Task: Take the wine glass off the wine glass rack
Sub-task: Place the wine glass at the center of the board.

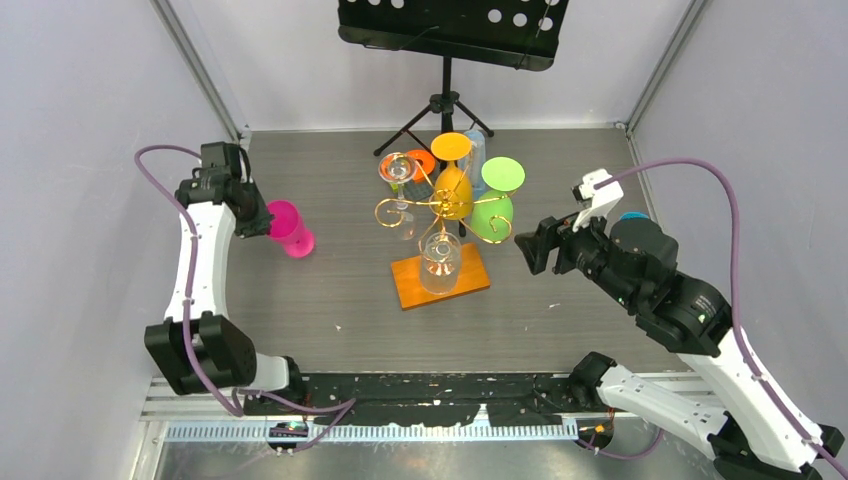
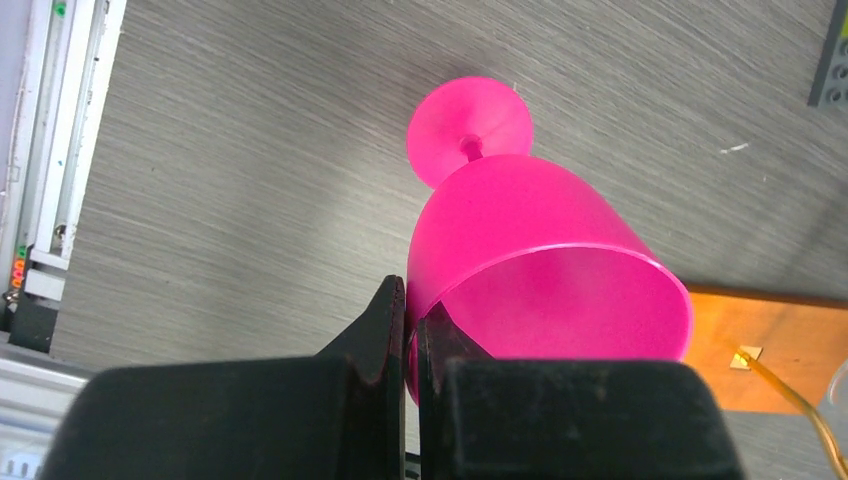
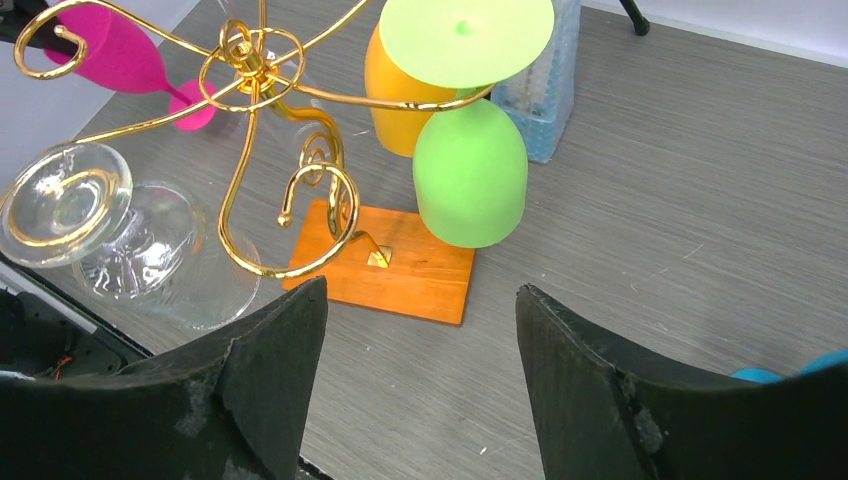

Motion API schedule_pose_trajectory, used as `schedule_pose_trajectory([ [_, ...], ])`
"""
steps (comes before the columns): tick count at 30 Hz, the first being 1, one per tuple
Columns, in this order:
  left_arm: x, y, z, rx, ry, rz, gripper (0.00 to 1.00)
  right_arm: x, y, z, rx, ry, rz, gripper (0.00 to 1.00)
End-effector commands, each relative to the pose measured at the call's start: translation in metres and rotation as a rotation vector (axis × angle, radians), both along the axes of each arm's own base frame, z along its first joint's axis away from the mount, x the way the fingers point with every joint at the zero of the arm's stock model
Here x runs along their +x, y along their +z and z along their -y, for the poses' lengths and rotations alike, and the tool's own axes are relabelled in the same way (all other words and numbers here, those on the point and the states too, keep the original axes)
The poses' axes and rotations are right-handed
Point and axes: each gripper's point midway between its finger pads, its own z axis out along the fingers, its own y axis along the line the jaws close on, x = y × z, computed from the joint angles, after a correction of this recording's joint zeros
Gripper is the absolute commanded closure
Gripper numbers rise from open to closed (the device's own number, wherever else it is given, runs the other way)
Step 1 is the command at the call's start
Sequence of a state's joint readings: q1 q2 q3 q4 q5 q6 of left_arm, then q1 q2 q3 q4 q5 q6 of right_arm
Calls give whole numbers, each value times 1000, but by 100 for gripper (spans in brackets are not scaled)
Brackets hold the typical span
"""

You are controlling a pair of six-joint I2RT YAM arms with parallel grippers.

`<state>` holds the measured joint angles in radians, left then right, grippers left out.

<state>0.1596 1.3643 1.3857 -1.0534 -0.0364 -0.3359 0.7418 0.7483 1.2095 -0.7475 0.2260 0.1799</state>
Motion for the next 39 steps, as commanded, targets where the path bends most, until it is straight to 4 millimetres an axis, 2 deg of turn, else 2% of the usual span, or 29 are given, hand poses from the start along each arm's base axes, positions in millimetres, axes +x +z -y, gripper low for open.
schedule_pose_trajectory([
  [1, 27, -5, -10, -30, 32, 37, 100, -5, -3, 6, 6, -2, 2, 25],
  [5, 35, -9, -16, -37, 53, 24, 100, -8, -5, 14, -4, -25, 8, 24],
  [13, 47, -12, -21, -35, 68, -9, 100, -14, 3, 28, -15, -54, 32, 21],
  [16, 50, -16, -21, -39, 70, -26, 91, -16, 4, 31, -16, -56, 35, 21],
  [24, 55, -17, -25, -28, 74, -45, 84, -19, 2, 35, -25, -63, 30, 20],
  [27, 54, -12, -26, -26, 76, -41, 77, -20, 1, 38, -27, -72, 31, 20],
  [33, 48, 7, -31, 16, 86, 3, 53, -22, 5, 39, -20, -71, 30, 20],
  [39, 39, 24, -23, -5, 69, 55, 44, -25, 12, 40, -3, -64, 36, 18],
])
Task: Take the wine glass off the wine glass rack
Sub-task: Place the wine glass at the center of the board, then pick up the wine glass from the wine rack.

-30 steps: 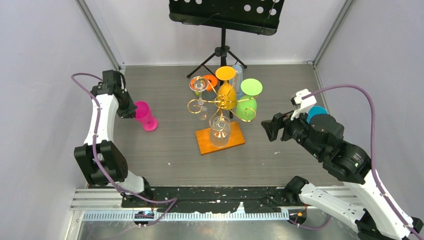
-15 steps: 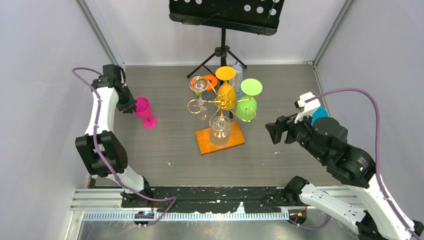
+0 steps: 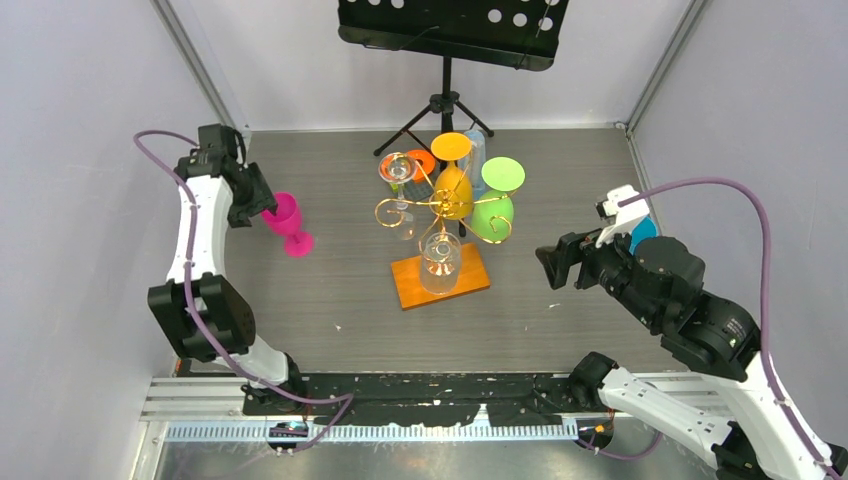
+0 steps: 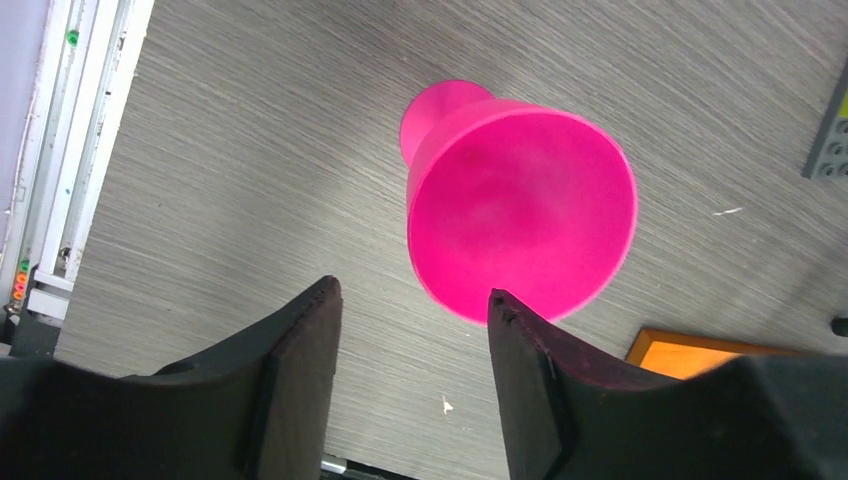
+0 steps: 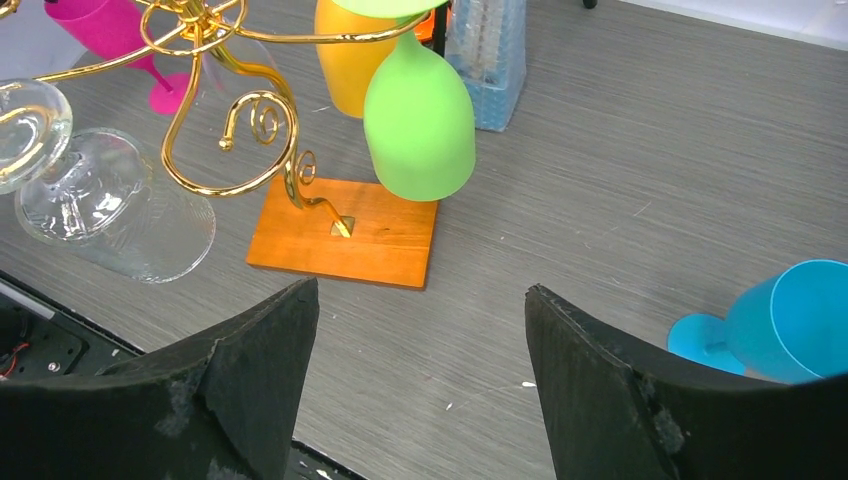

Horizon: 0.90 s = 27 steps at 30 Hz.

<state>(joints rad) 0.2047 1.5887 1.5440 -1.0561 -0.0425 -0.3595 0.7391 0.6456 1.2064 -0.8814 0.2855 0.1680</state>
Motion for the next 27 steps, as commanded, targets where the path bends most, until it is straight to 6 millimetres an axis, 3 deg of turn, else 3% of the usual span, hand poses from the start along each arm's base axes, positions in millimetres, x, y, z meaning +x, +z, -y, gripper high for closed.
schedule_pose_trajectory([
  [1, -6, 44, 2, 14, 0, 135, 43, -2, 24, 4, 44, -10, 51, 18],
  [11, -31, 68, 26, -31, -55, 257, 38, 13, 42, -7, 26, -18, 43, 17],
  [19, -45, 72, 75, -65, -259, 271, 36, 42, 66, -23, 28, -48, 49, 16],
  [23, -56, 77, 110, -58, -404, 289, 36, 60, 78, -32, 85, -58, 39, 16],
  [27, -70, 74, 128, -51, -495, 294, 37, 81, 83, -40, 160, -56, -7, 16],
])
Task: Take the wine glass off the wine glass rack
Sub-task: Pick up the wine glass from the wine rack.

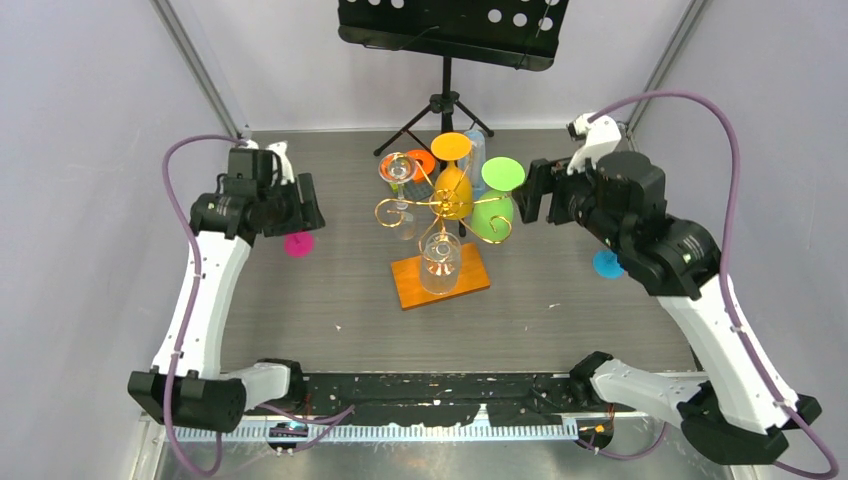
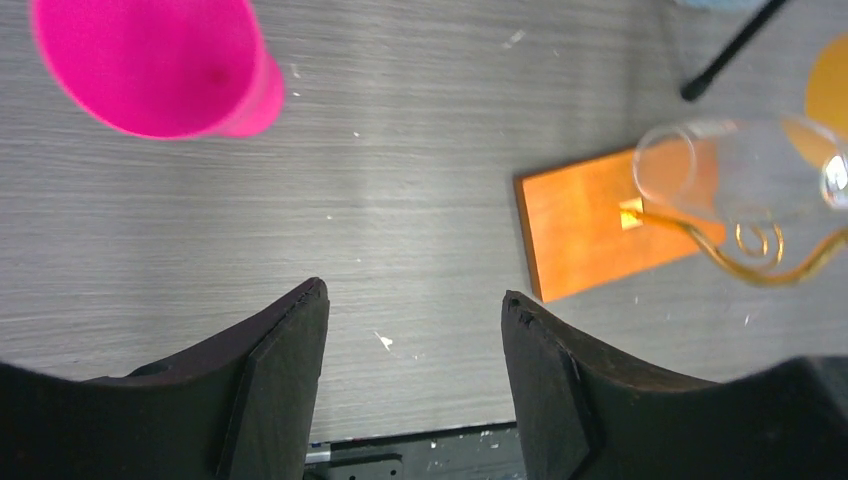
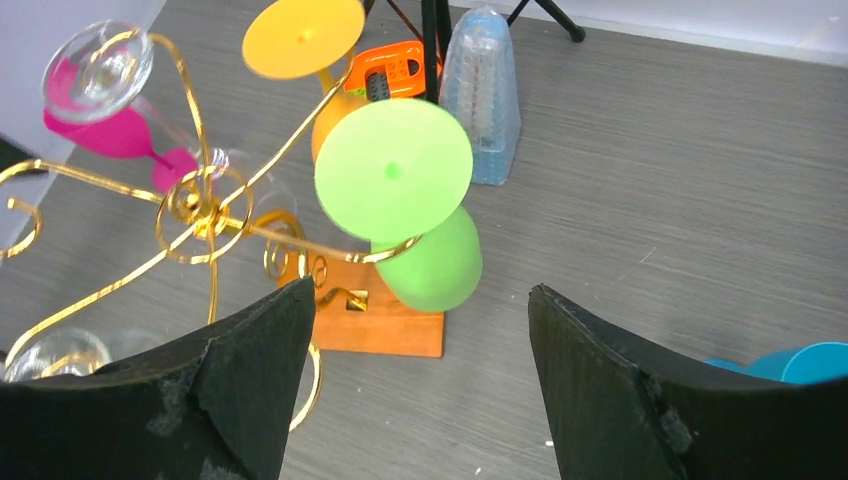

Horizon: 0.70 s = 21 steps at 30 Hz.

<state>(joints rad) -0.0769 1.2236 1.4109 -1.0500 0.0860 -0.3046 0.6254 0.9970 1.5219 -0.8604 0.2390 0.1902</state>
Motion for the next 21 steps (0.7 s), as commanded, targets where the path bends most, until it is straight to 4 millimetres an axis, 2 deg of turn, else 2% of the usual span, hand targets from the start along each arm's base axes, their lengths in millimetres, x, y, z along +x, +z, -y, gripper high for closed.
schedule_pose_trajectory([
  [1, -18, 7, 17, 9, -105, 57, 37, 22, 32, -7, 149, 1, 20, 16],
  [6, -38, 7, 37, -15, -214, 101, 37, 40, 32, -13, 252, 19, -31, 17],
  [11, -52, 7, 65, -103, -335, 125, 37, 55, 23, -13, 317, 18, -75, 21],
  [16, -56, 0, 73, -92, -373, 120, 37, 62, 5, -15, 349, 21, -118, 23],
  [21, -59, -1, 80, -89, -407, 115, 36, 67, -7, -23, 380, 45, -164, 29],
])
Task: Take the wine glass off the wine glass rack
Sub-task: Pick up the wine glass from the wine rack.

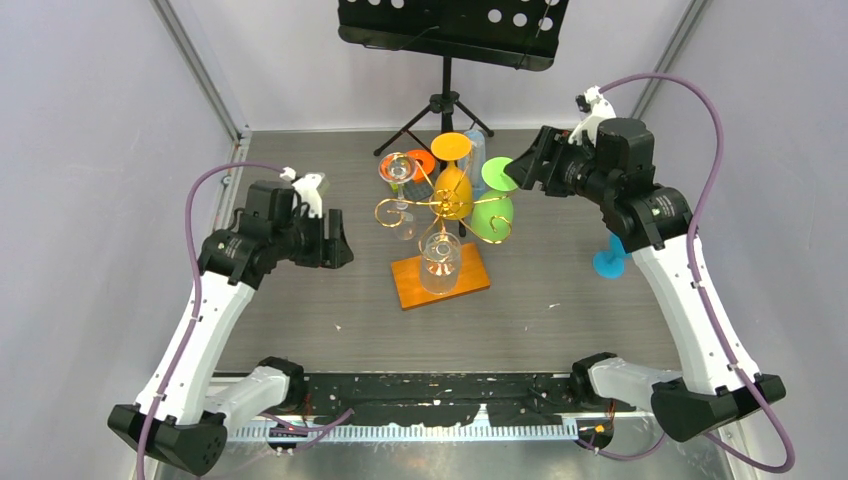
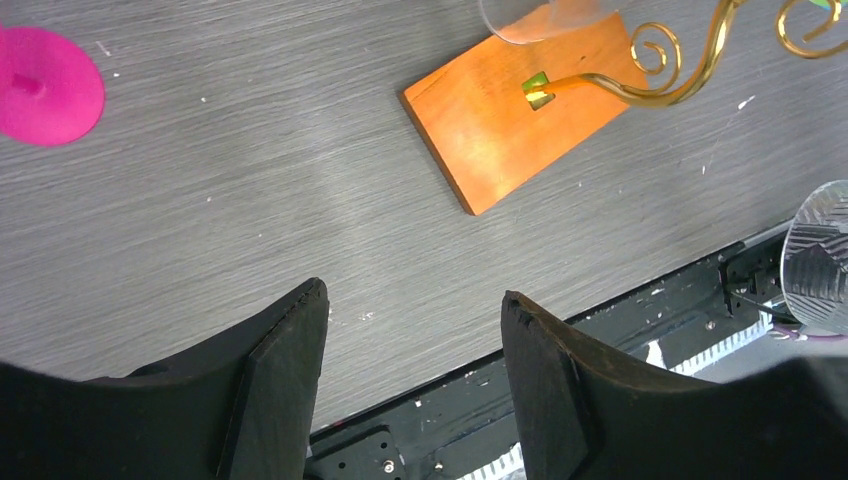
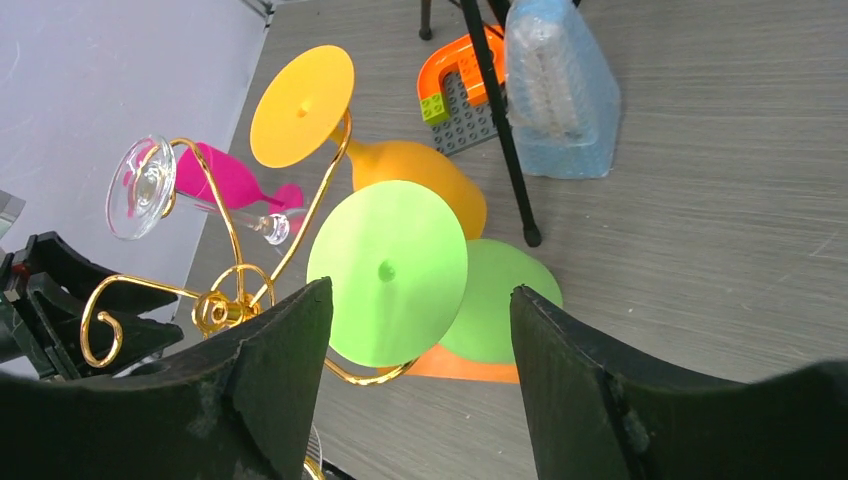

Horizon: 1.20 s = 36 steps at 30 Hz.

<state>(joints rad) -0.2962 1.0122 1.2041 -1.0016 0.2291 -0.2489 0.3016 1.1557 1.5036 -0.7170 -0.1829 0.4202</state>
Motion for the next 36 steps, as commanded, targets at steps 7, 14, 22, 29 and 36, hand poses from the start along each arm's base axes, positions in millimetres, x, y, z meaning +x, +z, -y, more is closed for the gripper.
schedule_pose_trajectory([
  [7, 4, 9, 12, -6, -62, 63, 37, 12, 1, -14, 97, 35, 2, 35],
  [14, 3, 10, 12, -2, -67, 69, 36, 14, 0, -21, 134, 58, -3, 41],
  [22, 3, 10, 11, 3, -65, 71, 36, 11, 7, -21, 164, 63, 23, 53],
  [29, 2, 10, 10, 8, -62, 74, 36, 7, 18, -20, 176, 68, 63, 62],
  [36, 1, 11, 9, 8, -61, 78, 36, 3, 26, -21, 197, 75, 91, 66],
])
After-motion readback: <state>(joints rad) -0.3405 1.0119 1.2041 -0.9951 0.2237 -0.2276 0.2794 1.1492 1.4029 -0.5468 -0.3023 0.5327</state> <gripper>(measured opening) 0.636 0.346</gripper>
